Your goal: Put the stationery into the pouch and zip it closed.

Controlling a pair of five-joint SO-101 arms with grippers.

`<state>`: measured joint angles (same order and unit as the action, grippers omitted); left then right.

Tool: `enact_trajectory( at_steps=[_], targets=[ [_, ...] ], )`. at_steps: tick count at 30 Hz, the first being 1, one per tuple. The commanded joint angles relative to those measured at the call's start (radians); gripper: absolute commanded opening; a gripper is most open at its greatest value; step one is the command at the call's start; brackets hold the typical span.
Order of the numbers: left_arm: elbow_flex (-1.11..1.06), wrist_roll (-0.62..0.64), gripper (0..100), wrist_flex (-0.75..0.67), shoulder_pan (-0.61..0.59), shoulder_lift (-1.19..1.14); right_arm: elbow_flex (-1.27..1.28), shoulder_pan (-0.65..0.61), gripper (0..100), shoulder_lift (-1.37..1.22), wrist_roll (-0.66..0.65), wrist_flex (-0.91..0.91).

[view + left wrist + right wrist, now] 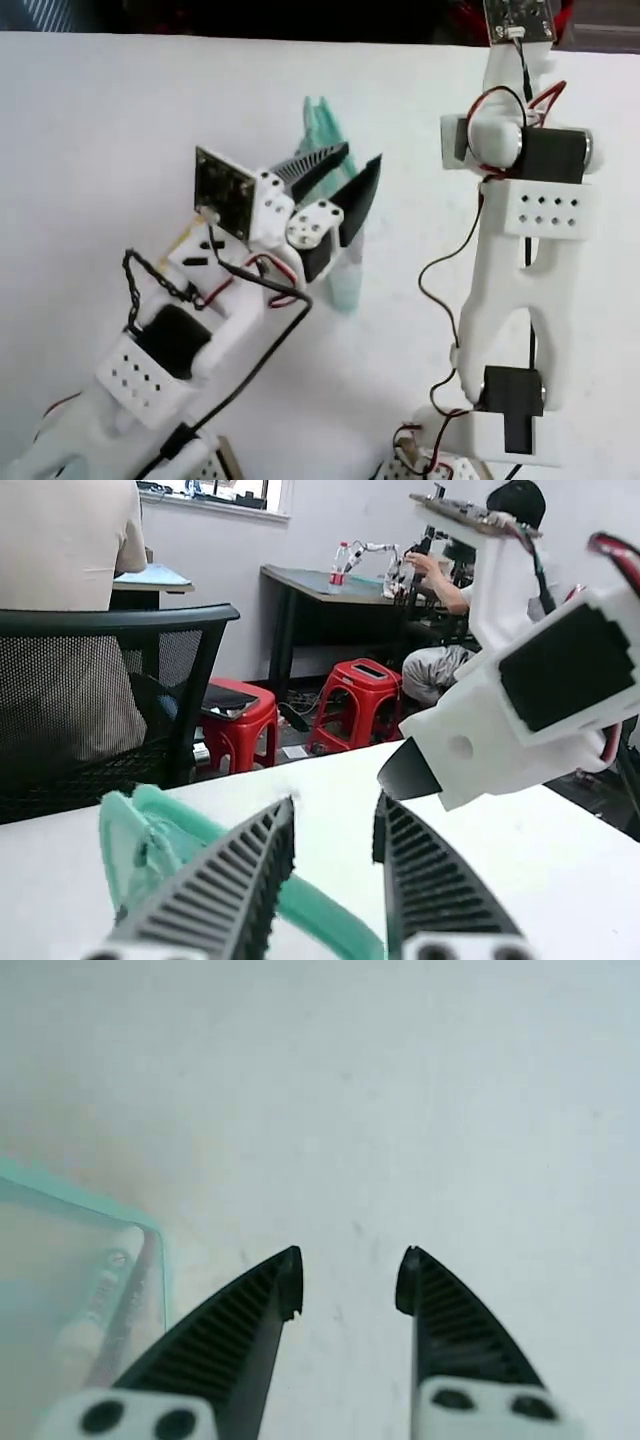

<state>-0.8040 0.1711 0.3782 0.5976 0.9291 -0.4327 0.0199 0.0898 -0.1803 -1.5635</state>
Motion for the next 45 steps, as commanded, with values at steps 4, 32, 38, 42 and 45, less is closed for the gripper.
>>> enact_trajectory(
  at_steps=[4,32,38,42,45],
  targets=[
    [0.143,0.011,14,0.084,-0.071,-0.004,-0.077,-0.007,16.2,0.041,-0.006,-0.002],
    [0.56,-0.327,14,0.85,-0.84,-0.064,0.034,-0.191,16.1,0.119,-0.074,-0.085],
    [0.563,-0.474,14,0.928,-1.084,-0.291,0.124,-0.214,16.2,0.122,-0.075,-0.079],
    [0.56,-0.572,14,0.95,-1.164,-0.395,0.18,-0.22,16.2,0.125,-0.075,-0.042],
    [0.554,-0.615,14,0.914,-1.227,-0.479,0.213,-0.225,16.2,0.125,-0.075,-0.035]
  ],
)
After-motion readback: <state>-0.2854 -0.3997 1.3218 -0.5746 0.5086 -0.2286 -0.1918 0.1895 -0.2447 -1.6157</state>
